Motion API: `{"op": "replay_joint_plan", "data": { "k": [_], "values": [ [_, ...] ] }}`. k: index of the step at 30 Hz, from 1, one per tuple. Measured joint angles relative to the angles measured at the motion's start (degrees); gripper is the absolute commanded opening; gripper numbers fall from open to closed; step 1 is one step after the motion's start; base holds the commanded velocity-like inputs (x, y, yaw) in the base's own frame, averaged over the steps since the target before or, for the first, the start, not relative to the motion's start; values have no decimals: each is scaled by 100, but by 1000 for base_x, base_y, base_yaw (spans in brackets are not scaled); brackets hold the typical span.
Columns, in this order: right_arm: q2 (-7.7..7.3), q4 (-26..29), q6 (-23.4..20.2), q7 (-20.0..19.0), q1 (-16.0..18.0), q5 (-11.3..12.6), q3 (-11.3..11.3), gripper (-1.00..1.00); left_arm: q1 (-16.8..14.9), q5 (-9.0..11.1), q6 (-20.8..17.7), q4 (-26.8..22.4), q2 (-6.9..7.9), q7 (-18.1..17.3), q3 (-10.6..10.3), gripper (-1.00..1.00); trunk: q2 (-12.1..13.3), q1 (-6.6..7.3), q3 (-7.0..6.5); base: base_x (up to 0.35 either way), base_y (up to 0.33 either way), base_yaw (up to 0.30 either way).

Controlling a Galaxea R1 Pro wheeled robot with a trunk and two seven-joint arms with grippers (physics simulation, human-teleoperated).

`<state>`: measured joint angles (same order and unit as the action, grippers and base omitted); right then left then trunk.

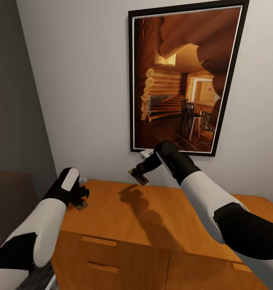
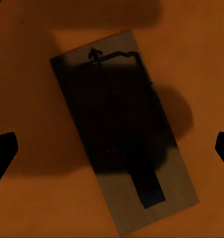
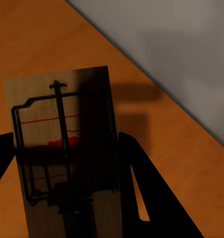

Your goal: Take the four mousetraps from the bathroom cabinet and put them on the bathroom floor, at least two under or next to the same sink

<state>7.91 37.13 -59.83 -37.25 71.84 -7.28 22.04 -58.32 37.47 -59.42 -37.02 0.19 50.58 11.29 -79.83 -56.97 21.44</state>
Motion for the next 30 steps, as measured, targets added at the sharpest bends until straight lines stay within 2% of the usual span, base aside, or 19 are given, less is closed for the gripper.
{"op": "replay_joint_plan", "data": {
  "k": [14,20,25,30],
  "values": [
    [1,-1,1,0,0,2,1,-100,0,-29,7,182,-67,23,-33,100,0,0,0,0,0,0],
    [1,-1,1,0,0,6,1,-100,0,-73,13,250,-152,50,-52,100,0,0,0,0,0,0],
    [-4,-1,1,-6,0,5,-1,-100,-3,-378,-15,302,-278,78,-77,100,-1,0,-1,0,0,0],
    [-7,-1,0,-8,0,9,-2,-100,-3,-426,-1,304,-305,101,-78,100,-1,1,-1,0,0,0]
  ]
}}
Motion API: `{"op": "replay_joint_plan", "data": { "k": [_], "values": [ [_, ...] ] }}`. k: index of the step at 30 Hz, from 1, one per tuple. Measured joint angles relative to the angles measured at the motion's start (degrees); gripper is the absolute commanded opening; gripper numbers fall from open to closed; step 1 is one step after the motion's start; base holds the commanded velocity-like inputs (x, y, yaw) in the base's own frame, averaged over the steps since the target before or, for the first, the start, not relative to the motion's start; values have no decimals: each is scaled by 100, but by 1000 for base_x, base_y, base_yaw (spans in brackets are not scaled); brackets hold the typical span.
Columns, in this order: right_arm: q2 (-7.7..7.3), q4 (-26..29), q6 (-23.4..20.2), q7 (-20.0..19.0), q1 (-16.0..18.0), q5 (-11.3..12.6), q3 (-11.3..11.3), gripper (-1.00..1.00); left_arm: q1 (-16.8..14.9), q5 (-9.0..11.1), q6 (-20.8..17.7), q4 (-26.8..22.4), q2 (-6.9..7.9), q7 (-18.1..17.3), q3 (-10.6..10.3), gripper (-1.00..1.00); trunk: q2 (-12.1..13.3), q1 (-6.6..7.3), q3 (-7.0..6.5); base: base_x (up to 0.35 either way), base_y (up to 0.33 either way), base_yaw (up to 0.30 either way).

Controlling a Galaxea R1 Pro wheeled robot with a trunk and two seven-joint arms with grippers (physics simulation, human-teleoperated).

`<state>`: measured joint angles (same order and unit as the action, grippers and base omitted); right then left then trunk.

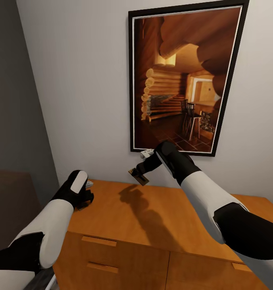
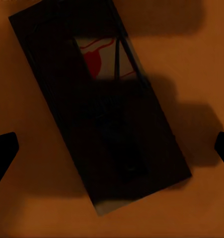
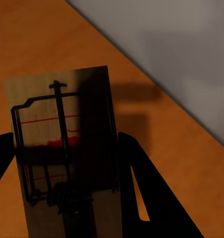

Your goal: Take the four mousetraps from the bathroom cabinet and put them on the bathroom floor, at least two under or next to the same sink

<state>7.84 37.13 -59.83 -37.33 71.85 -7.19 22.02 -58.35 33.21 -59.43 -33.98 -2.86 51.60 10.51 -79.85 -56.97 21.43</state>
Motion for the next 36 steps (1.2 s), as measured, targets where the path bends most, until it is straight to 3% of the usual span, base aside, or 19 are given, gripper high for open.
{"op": "replay_joint_plan", "data": {
  "k": [17,18,25,36],
  "values": [
    [-1,0,0,0,0,-2,7,-100,0,73,52,14,18,5,-3,100,0,0,0,0,0,0],
    [-1,0,0,0,0,-1,7,-100,0,78,55,15,19,4,-2,-100,0,0,0,0,0,0],
    [-1,0,0,0,0,-2,9,-100,0,219,142,25,74,72,11,-100,0,0,0,0,0,0],
    [-42,0,0,-1,0,0,4,-100,0,51,103,10,81,96,12,-100,0,0,0,0,0,0]
  ]
}}
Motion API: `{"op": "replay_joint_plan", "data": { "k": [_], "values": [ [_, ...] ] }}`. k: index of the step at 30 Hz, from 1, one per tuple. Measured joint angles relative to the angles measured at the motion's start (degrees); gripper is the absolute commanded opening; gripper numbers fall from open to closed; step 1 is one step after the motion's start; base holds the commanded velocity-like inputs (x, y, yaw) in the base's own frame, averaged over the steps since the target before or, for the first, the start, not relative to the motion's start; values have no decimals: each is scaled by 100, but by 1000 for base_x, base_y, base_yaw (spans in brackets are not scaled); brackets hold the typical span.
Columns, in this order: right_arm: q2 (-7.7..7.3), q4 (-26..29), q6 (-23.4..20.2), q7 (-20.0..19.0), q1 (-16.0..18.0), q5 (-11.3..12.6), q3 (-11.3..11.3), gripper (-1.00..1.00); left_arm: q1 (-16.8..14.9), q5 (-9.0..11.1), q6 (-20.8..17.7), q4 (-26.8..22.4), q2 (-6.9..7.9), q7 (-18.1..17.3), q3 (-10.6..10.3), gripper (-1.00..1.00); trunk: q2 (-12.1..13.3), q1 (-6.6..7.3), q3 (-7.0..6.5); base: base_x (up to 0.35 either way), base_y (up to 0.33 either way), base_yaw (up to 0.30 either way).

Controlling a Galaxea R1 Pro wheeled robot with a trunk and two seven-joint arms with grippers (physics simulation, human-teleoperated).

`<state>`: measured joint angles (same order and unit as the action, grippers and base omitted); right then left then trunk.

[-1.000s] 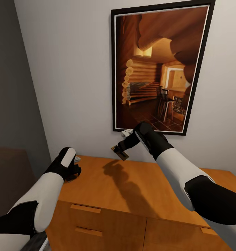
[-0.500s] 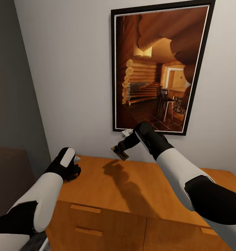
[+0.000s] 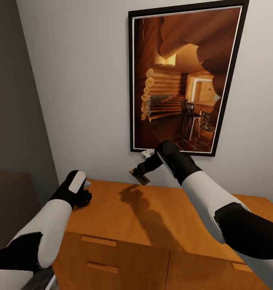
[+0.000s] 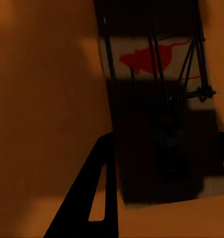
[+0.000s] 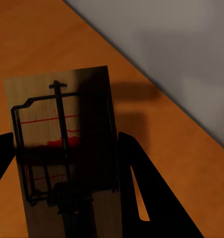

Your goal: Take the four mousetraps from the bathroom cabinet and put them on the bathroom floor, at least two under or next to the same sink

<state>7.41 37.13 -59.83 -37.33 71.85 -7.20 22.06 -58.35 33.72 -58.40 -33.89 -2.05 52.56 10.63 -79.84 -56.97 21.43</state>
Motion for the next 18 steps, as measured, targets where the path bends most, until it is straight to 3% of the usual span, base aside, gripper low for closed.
{"op": "replay_joint_plan", "data": {
  "k": [2,8,11,13,18],
  "values": [
    [-2,0,0,0,0,-1,-2,-100,3,-30,-47,-46,-26,5,2,-100,1,-1,1,0,0,0],
    [-3,0,0,-4,0,0,-4,-100,3,13,-119,-1536,-262,32,-11,-100,0,0,1,0,0,0],
    [-3,0,0,-5,0,0,-4,-100,4,36,-136,-1961,-337,23,-93,-100,1,0,1,0,0,0],
    [-3,0,0,-3,0,0,-4,-100,5,47,-139,-2166,-400,22,-331,-100,1,0,1,0,0,0],
    [-3,0,0,-2,0,0,-4,-100,5,56,-139,-2276,-426,23,-625,-100,1,-1,1,0,0,0]
  ]
}}
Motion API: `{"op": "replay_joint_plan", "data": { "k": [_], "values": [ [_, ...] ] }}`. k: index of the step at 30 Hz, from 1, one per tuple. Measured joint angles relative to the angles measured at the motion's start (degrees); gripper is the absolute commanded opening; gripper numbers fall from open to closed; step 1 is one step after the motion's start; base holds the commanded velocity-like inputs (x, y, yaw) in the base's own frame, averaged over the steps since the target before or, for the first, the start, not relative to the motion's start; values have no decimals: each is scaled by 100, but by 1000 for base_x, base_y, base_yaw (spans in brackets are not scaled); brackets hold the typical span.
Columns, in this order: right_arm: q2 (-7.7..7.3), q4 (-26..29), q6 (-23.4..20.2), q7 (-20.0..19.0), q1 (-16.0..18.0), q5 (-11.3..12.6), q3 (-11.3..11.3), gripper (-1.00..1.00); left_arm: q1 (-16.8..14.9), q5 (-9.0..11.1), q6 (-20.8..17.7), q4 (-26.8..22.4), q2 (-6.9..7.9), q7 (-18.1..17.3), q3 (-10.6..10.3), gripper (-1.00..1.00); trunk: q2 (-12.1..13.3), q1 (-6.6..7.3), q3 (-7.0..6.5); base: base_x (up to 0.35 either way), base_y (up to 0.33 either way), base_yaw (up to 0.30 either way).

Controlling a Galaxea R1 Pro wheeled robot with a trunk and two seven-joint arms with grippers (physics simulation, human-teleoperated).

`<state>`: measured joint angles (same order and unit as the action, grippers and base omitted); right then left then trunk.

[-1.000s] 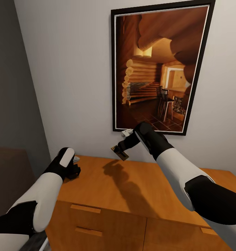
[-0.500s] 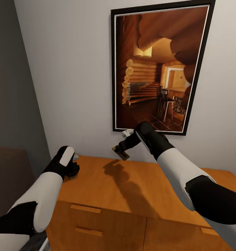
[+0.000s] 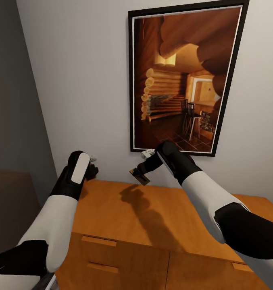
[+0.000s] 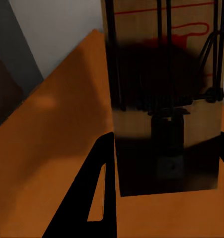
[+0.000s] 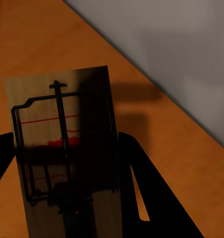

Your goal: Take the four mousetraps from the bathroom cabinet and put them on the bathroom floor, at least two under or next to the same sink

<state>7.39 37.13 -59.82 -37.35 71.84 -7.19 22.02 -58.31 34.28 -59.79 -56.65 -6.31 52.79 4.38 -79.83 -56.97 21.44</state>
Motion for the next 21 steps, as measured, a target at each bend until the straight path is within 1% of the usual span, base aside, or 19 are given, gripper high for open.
{"op": "replay_joint_plan", "data": {
  "k": [5,7,8,10,14,15,17,21],
  "values": [
    [-10,-7,0,1,0,-2,4,-100,0,52,5,-3,-10,1,-453,-100,0,0,0,0,0,0],
    [-25,-8,1,5,0,-3,7,-100,0,99,3,34,-12,-8,-545,-100,0,-1,0,-79,0,0],
    [-29,-8,2,6,0,-2,8,-100,0,159,3,49,-8,-9,-567,-100,0,-1,0,-203,0,0],
    [-33,-8,0,9,0,-1,8,-100,0,354,2,100,9,-8,-583,-100,1,-3,0,-271,0,0],
    [-37,-9,0,10,0,-1,7,-100,0,897,1,200,48,-4,-585,-100,1,-4,0,-324,0,0],
    [-39,-9,1,10,0,-2,5,-100,0,1000,0,241,57,-3,-587,-100,1,-4,0,-339,0,0],
    [-62,-8,1,9,0,-6,4,-100,0,1103,-2,371,69,-2,-589,-100,1,-4,0,-342,0,0],
    [-105,-9,1,10,0,-4,8,-100,0,1164,-2,532,91,-2,-606,-100,1,-4,0,-345,0,0]
  ]
}}
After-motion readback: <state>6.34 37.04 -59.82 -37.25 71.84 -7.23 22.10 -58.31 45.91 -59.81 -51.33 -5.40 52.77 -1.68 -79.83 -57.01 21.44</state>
